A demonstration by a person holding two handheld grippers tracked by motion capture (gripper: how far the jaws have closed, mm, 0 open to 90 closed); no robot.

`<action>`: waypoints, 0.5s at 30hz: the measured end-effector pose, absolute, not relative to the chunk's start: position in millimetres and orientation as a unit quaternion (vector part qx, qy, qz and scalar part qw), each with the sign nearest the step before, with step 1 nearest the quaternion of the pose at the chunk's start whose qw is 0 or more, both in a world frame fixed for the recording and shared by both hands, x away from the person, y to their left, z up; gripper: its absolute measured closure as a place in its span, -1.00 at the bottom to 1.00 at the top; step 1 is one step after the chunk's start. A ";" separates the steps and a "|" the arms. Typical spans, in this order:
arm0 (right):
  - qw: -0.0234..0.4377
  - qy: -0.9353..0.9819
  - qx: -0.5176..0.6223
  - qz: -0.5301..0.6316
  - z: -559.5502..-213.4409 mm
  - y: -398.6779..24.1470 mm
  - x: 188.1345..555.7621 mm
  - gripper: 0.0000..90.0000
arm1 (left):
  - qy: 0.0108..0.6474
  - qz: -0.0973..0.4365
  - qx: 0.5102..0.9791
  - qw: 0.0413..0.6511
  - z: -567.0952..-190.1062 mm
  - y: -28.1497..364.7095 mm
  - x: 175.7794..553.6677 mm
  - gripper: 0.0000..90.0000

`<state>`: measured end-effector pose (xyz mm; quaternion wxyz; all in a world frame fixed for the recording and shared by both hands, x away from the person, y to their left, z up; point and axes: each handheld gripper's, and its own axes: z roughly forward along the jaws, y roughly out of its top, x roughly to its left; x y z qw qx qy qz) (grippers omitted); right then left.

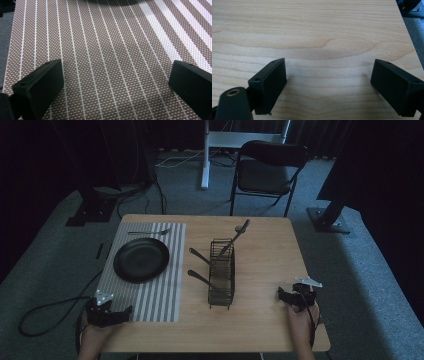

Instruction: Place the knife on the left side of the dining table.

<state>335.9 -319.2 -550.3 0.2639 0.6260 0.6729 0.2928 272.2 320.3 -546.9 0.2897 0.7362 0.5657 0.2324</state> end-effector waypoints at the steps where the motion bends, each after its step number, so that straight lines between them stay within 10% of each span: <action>1: 0.264 0.673 0.626 0.293 -550.3 -319.2 335.9 -0.73 | 0.566 0.232 0.736 0.290 -546.9 320.3 272.2 -1.00; 15: 0.264 0.672 0.627 0.293 -550.3 -319.3 335.9 -0.73 | 0.565 0.229 0.739 0.286 -546.0 320.7 272.9 -0.99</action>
